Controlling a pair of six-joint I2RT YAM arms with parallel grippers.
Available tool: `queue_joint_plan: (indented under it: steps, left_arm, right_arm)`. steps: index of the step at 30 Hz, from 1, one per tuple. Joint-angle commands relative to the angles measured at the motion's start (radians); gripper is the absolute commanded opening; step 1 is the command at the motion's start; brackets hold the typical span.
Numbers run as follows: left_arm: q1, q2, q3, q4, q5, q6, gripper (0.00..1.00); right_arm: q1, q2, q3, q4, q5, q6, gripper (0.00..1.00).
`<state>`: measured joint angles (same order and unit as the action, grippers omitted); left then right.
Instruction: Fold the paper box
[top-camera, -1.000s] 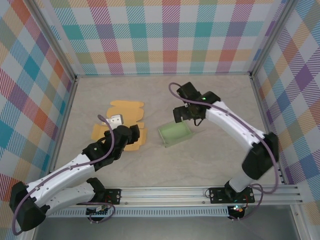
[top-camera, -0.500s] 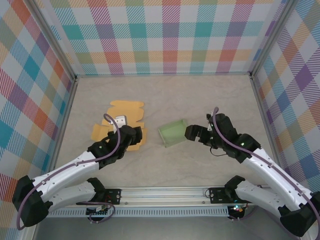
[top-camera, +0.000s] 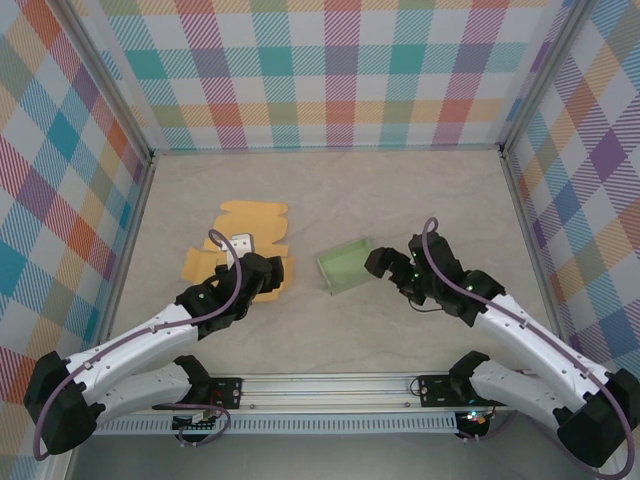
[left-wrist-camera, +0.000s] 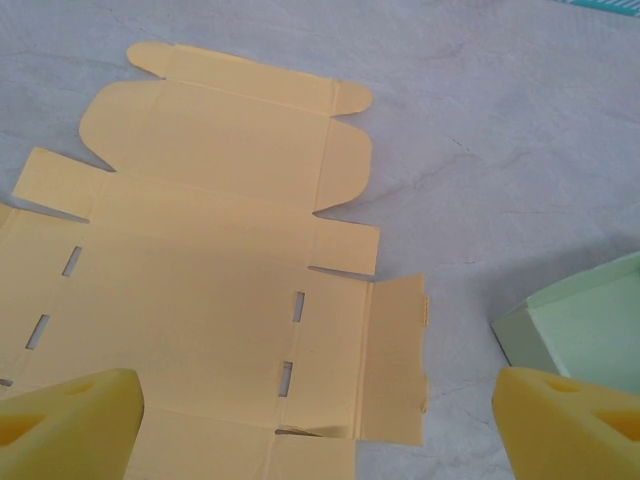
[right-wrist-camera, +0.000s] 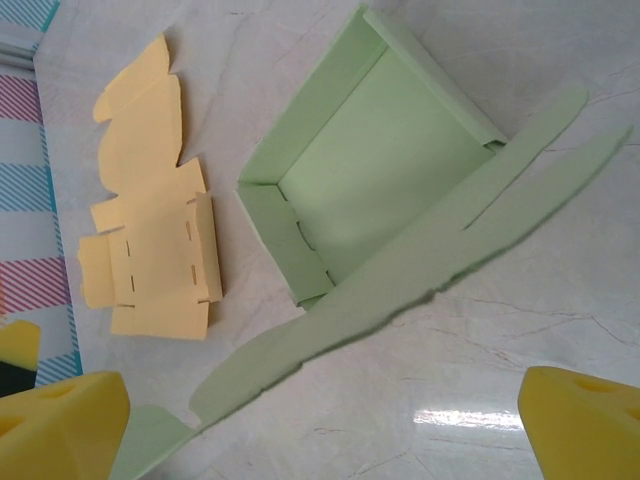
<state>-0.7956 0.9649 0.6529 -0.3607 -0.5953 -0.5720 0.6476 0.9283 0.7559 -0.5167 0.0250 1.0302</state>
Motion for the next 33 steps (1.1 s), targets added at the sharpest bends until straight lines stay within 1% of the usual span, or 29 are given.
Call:
queue_joint_plan:
  steps: [1, 3, 6, 8, 9, 12, 14, 18, 23, 25, 29, 32, 33]
  left_arm:
    - [0.012, -0.011, -0.009, 0.006, -0.012, 0.02, 0.9]
    - [0.012, -0.016, -0.007, 0.0, -0.012, 0.022, 0.9]
    - [0.012, -0.036, -0.01, -0.013, -0.018, 0.025, 0.9]
    - [0.012, -0.051, -0.015, -0.018, -0.025, 0.026, 0.9]
    - [0.012, -0.06, -0.017, -0.021, -0.028, 0.025, 0.9]
    - [0.012, -0.079, -0.021, -0.034, -0.039, 0.025, 0.9]
    - [0.013, -0.087, -0.021, -0.041, -0.045, 0.024, 0.9]
    - [0.013, -0.099, -0.025, -0.046, -0.047, 0.02, 0.9]
    - [0.013, -0.109, -0.019, -0.062, -0.058, 0.021, 0.9]
    - [0.012, -0.113, -0.014, -0.071, -0.063, 0.023, 0.9]
    - [0.012, -0.12, -0.011, -0.084, -0.076, 0.026, 0.9]
    - [0.012, -0.123, -0.012, -0.08, -0.083, 0.032, 0.9]
    - [0.012, -0.122, -0.013, -0.076, -0.083, 0.035, 0.9]
  right_arm:
    - [0.004, 0.029, 0.039, 0.025, 0.003, 0.017, 1.0]
    - [0.003, 0.054, 0.034, 0.031, -0.003, 0.01, 0.99]
    - [0.003, 0.088, 0.032, 0.031, -0.006, -0.002, 0.9]
    - [0.003, 0.107, 0.049, 0.014, 0.005, -0.023, 0.87]
    - [0.003, 0.117, 0.062, 0.0, 0.012, -0.043, 0.82]
    - [0.003, 0.134, 0.105, -0.05, 0.051, -0.103, 0.73]
    - [0.003, 0.155, 0.141, -0.09, 0.072, -0.147, 0.64]
    - [0.001, 0.22, 0.199, -0.146, 0.082, -0.223, 0.6]
    - [-0.005, 0.287, 0.234, -0.161, 0.074, -0.266, 0.54]
    - [-0.013, 0.306, 0.251, -0.166, 0.072, -0.286, 0.51]
    - [-0.038, 0.337, 0.29, -0.182, 0.069, -0.34, 0.41]
    - [-0.056, 0.37, 0.34, -0.198, 0.056, -0.411, 0.3]
    - [-0.061, 0.385, 0.361, -0.204, 0.045, -0.445, 0.24]
